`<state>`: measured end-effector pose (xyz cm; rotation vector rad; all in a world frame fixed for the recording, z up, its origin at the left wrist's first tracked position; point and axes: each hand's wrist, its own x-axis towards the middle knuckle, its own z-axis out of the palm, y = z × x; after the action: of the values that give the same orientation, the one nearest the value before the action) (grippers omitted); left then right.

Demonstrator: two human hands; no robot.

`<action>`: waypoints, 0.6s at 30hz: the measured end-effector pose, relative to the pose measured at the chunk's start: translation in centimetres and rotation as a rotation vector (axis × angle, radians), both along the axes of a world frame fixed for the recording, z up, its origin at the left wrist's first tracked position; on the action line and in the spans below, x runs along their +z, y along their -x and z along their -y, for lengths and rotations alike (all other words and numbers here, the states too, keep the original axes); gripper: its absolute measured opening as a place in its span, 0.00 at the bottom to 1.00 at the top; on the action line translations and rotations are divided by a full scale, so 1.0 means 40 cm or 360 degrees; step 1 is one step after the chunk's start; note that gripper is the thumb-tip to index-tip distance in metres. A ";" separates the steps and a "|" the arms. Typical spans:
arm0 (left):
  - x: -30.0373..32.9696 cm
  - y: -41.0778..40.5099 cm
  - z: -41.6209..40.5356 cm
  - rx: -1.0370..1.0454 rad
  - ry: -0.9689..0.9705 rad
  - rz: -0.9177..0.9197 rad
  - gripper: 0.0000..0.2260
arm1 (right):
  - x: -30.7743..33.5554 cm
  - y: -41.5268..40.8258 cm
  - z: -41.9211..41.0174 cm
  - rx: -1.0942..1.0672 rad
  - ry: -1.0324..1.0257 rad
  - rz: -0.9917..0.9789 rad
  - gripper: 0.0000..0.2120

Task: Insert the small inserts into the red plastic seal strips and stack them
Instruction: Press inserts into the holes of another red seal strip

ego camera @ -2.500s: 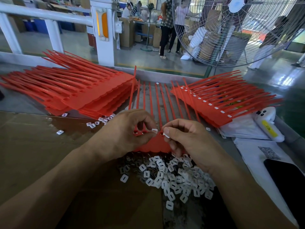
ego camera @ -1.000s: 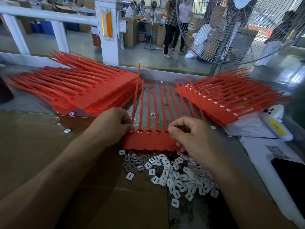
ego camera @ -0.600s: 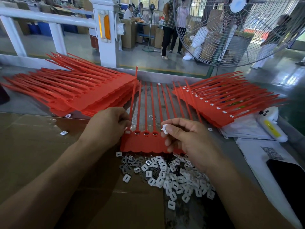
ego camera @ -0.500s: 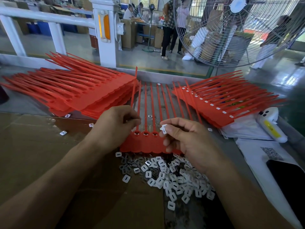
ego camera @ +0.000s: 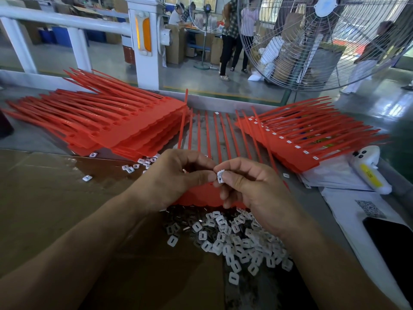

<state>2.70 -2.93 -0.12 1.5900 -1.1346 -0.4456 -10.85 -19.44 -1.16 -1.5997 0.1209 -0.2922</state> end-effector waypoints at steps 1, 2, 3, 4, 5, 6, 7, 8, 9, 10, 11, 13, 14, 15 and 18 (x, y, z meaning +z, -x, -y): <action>-0.001 -0.001 0.000 0.0009 0.0014 0.0072 0.04 | 0.000 0.000 0.001 -0.0013 0.0004 0.0010 0.08; -0.002 0.000 0.001 0.0018 0.0041 0.0137 0.04 | 0.000 0.000 0.002 -0.0025 0.0000 0.0021 0.08; -0.003 0.000 0.000 0.0036 0.0075 0.0202 0.04 | 0.000 -0.001 0.002 -0.0037 -0.0012 0.0034 0.08; -0.004 -0.001 -0.001 0.0063 0.0107 0.0277 0.04 | 0.001 -0.001 0.003 -0.0051 -0.0029 0.0048 0.08; -0.005 -0.002 -0.002 0.0095 0.0130 0.0368 0.04 | 0.001 -0.002 0.003 -0.0068 -0.0045 0.0063 0.08; -0.006 -0.004 -0.002 0.0134 0.0142 0.0466 0.05 | 0.001 -0.003 0.004 -0.0087 -0.0051 0.0072 0.07; -0.008 -0.007 -0.003 0.0179 0.0148 0.0569 0.06 | 0.001 -0.002 0.004 -0.0103 -0.0045 0.0073 0.07; -0.011 -0.010 -0.002 0.0225 0.0154 0.0678 0.07 | 0.000 -0.003 0.005 -0.0115 -0.0035 0.0070 0.07; -0.014 -0.013 -0.001 0.0262 0.0161 0.0784 0.08 | 0.000 -0.002 0.005 -0.0121 -0.0026 0.0066 0.07; -0.017 -0.015 0.001 0.0289 0.0167 0.0870 0.08 | 0.000 -0.001 0.005 -0.0125 -0.0016 0.0062 0.07; -0.019 -0.017 0.002 0.0308 0.0168 0.0936 0.09 | 0.000 -0.001 0.005 -0.0129 -0.0005 0.0057 0.08; -0.022 -0.021 0.002 0.0332 0.0160 0.1057 0.09 | 0.000 0.000 0.004 -0.0149 0.0007 0.0051 0.08; -0.022 -0.024 0.001 0.0341 0.0153 0.1109 0.09 | 0.001 0.000 0.004 -0.0160 0.0009 0.0052 0.07; -0.022 -0.027 0.000 0.0349 0.0148 0.1140 0.08 | 0.001 0.000 0.003 -0.0168 0.0010 0.0050 0.07; -0.019 -0.030 -0.002 0.0384 0.0157 0.1153 0.07 | 0.003 0.002 0.002 -0.0181 0.0039 0.0023 0.07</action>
<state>3.91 -2.85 -0.88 1.8241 -1.4343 0.3791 -10.93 -19.52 -1.03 -1.6173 0.1981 -0.3946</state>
